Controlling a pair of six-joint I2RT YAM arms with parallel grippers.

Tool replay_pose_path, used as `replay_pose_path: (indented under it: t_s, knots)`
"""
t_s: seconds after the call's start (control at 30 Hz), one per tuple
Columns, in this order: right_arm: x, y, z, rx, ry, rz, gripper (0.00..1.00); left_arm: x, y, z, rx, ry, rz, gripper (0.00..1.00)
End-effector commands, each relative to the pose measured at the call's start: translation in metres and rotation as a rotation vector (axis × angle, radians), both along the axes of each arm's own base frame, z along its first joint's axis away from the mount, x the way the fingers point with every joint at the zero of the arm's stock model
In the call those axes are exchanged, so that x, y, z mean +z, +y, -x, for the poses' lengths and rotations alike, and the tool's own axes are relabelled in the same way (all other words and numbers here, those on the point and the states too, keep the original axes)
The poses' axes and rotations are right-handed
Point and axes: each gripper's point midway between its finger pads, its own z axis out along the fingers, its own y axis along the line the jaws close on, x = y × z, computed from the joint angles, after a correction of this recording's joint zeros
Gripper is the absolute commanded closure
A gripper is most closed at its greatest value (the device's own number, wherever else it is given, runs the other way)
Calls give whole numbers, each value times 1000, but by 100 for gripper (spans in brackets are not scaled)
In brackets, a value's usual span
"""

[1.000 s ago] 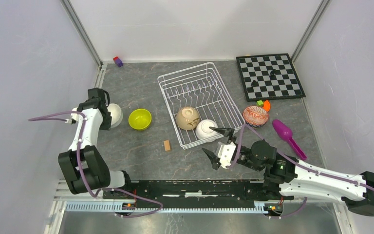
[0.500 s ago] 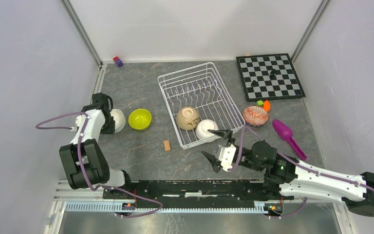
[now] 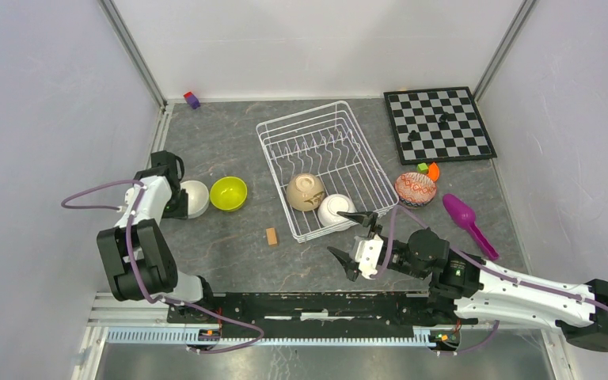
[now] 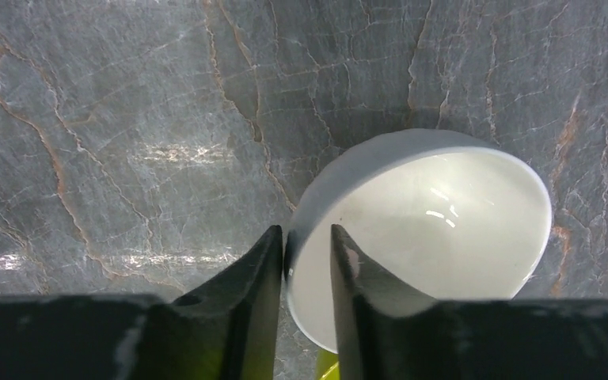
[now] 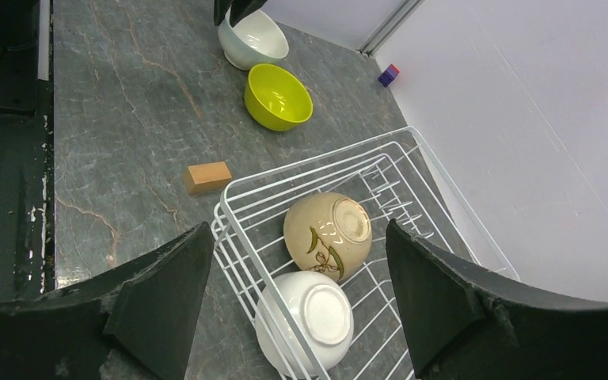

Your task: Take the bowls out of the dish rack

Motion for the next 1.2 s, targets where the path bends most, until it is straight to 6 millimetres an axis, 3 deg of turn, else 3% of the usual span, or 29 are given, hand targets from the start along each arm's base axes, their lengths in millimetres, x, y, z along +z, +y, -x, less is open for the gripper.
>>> replay_pose_path:
  t_s: [0.0, 0.33, 0.57, 0.73, 0.87, 1.03, 1.17]
  knots:
    - [3, 0, 0, -6, 2, -27, 14, 17, 8, -16, -3, -72, -30, 57]
    - [-17, -2, -23, -153, 65, -23, 11, 45, 8, -20, -92, -146, -68, 23]
    - [-15, -10, -46, -335, 154, -110, 2, 83, 5, -22, -279, -172, -115, 4]
    - [-11, -23, -72, -494, 184, -138, 2, 113, -16, -39, -498, -277, -105, 0]
    - [-5, -30, -94, -566, 251, -147, 2, 140, -25, -41, -627, -323, -198, 0]
    - [-1, -50, -128, -714, 408, -182, 2, 166, -64, -51, -811, -431, -256, 0]
    - [-7, -52, -143, -793, 518, -137, 2, 168, -118, -65, -1031, -453, -263, 0]
